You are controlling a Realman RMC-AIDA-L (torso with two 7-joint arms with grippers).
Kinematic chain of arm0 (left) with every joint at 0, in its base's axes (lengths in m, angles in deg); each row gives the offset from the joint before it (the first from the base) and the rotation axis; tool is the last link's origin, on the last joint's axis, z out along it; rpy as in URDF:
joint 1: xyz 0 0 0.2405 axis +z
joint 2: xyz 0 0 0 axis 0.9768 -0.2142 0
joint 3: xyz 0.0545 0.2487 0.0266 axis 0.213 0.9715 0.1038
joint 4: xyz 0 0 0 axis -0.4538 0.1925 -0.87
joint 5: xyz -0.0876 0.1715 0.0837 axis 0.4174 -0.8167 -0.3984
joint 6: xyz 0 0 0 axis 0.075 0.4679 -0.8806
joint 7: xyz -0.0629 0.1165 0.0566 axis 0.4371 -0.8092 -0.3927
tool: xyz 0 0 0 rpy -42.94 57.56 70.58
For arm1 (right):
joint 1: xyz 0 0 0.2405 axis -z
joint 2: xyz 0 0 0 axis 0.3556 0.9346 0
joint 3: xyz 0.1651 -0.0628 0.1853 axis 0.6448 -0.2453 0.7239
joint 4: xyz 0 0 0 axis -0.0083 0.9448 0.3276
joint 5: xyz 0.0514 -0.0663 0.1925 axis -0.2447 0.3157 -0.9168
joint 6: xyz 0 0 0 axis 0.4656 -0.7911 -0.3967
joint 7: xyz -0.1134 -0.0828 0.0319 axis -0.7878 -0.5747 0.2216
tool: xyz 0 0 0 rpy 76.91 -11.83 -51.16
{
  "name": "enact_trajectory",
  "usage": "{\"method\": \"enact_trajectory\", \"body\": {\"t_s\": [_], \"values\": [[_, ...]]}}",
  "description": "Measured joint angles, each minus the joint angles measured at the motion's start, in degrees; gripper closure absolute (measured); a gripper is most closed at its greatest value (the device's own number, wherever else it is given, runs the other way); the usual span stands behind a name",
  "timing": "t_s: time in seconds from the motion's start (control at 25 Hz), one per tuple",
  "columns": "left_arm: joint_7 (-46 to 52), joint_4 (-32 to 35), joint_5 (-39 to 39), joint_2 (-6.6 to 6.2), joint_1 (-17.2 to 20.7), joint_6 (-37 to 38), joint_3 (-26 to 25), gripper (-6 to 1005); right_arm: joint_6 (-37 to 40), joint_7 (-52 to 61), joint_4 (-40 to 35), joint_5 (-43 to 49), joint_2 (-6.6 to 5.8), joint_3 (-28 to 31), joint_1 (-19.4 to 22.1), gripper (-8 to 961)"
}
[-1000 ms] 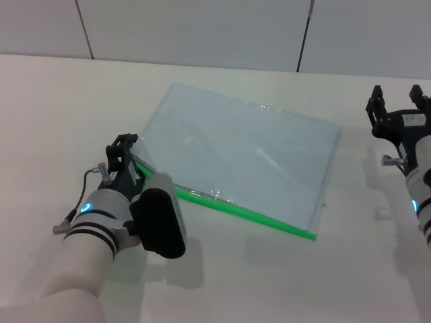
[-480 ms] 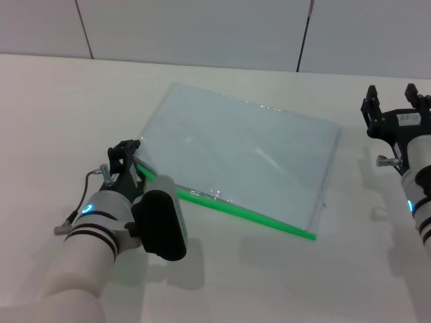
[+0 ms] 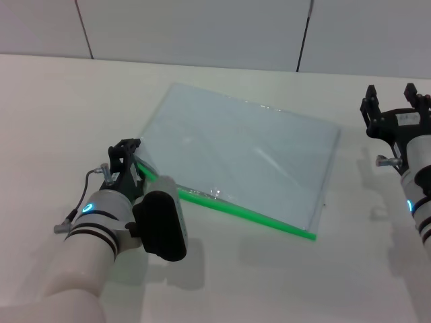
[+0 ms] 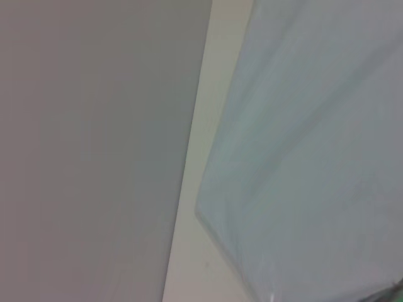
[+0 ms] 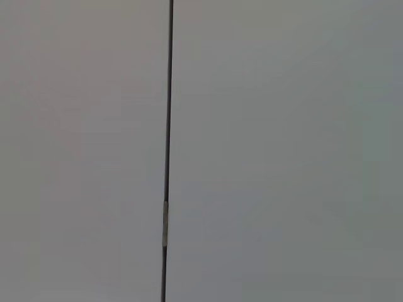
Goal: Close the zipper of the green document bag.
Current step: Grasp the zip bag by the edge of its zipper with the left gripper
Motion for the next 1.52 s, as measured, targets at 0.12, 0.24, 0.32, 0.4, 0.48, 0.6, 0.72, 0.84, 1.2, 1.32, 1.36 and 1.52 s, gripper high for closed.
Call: {"method": "enact_trajectory", "body": {"t_s": [0.12,0.24,0.32,0.4,0.48,0.6,0.72,0.84,1.2,1.32,1.36,1.52], "values": [[-0.5,0.0,0.1,0.01,-0.1,0.0,0.0,582,0.0,0.0,0.0,0.0,0.00,0.0,0.0,298],[-0.8,0.0,0.1,0.05,-0.1,0.0,0.0,582,0.0,0.0,0.0,0.0,0.00,-0.1,0.0,299],[-0.9,0.0,0.1,0.06,-0.1,0.0,0.0,582,0.0,0.0,0.0,0.1,0.00,-0.2,0.0,299],[-1.2,-0.1,0.1,0.07,-0.2,0.0,0.0,583,0.0,0.0,0.0,0.1,0.00,-0.2,0.0,299],[-2.1,-0.1,0.2,0.08,-0.2,0.0,0.0,583,0.0,0.0,-0.1,0.1,0.00,-0.2,0.0,299],[-4.3,-0.1,0.3,0.12,-0.2,-0.1,-0.1,583,0.0,0.0,-0.1,0.1,0.00,-0.2,-0.1,299],[-6.2,0.0,0.3,0.20,-0.2,-0.3,-0.2,582,0.0,0.0,-0.1,0.1,0.00,-0.2,-0.1,299],[-7.6,0.0,0.7,0.20,-0.1,-0.3,-0.2,581,0.0,0.0,-0.1,0.1,0.00,-0.2,-0.1,299],[-11.5,0.2,1.9,0.11,-0.2,0.2,-0.1,582,0.0,-2.5,-1.0,0.0,-0.02,-0.2,-0.1,299],[-12.4,0.2,1.9,0.09,-0.2,0.2,0.0,582,0.0,-3.0,-1.3,0.1,0.02,-0.2,-0.1,298],[-12.6,0.2,1.9,0.09,-0.2,0.2,0.0,582,0.0,-3.0,-1.4,0.1,0.02,-0.2,-0.1,298],[-13.0,0.2,1.8,0.09,-0.2,0.1,0.0,582,0.0,-3.0,-1.4,0.0,0.01,-0.2,-0.1,298]]}}
